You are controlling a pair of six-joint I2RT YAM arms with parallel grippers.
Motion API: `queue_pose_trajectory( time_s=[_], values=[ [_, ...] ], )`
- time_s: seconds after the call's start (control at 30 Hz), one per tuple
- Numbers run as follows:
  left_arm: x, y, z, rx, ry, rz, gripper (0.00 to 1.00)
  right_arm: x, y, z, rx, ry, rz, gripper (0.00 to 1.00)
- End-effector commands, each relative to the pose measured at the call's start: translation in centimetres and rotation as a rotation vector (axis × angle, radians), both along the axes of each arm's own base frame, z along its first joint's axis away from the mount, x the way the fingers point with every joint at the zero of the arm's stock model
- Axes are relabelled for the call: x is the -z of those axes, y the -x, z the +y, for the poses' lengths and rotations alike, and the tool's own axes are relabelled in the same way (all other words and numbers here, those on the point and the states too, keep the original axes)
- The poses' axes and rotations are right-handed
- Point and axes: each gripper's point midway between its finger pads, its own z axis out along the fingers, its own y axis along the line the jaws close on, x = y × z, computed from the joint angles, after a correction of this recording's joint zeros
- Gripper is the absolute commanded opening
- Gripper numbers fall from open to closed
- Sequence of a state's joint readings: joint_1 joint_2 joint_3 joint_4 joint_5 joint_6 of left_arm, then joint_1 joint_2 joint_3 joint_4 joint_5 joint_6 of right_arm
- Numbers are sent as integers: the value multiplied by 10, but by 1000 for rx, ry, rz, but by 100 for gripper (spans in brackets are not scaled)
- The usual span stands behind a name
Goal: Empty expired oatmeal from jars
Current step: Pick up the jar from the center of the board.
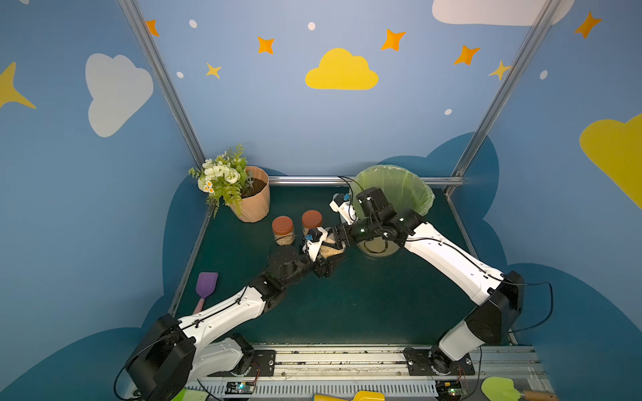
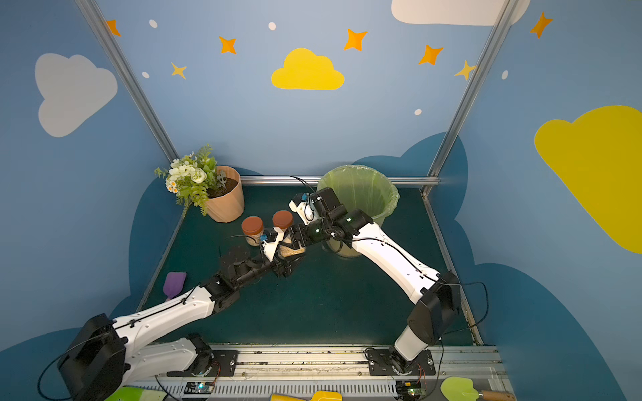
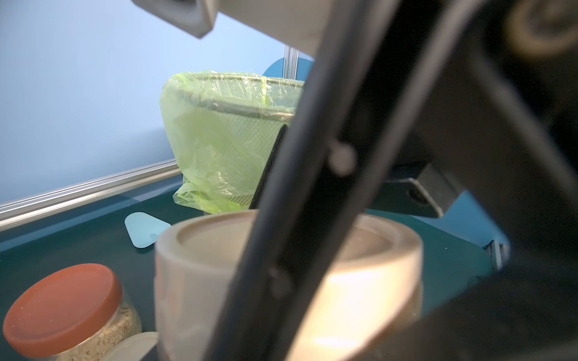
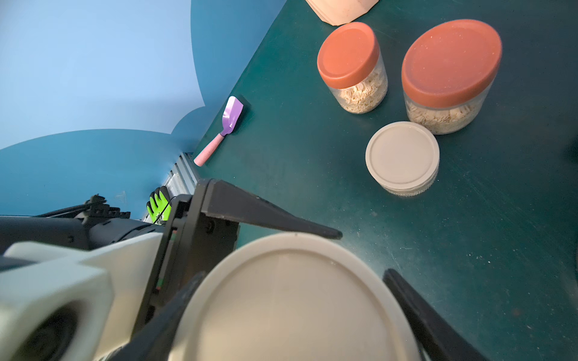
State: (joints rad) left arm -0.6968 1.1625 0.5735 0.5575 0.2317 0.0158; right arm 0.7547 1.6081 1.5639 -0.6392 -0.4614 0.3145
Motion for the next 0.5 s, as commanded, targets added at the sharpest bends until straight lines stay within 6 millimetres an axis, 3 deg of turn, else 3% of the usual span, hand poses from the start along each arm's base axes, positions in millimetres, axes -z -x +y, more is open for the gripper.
queue_pose_trajectory(
  time_s=[0.0,0.17,0.3,0.47],
  values=[
    [-9,-3,0,-9,2,-31,78,-29,4,2,-14,-79,-62,42],
    [-7,-4,-1,-7,-11,-23,75,-31,5,2,-15,-93,-59,42],
    [-4,-5,-1,-9,-26,-18,62,-34,5,2,-13,-100,-67,43],
    [-12,-6,4,-38,-30,-59,43,-34,8,2,-26,-109,-62,57]
  ],
)
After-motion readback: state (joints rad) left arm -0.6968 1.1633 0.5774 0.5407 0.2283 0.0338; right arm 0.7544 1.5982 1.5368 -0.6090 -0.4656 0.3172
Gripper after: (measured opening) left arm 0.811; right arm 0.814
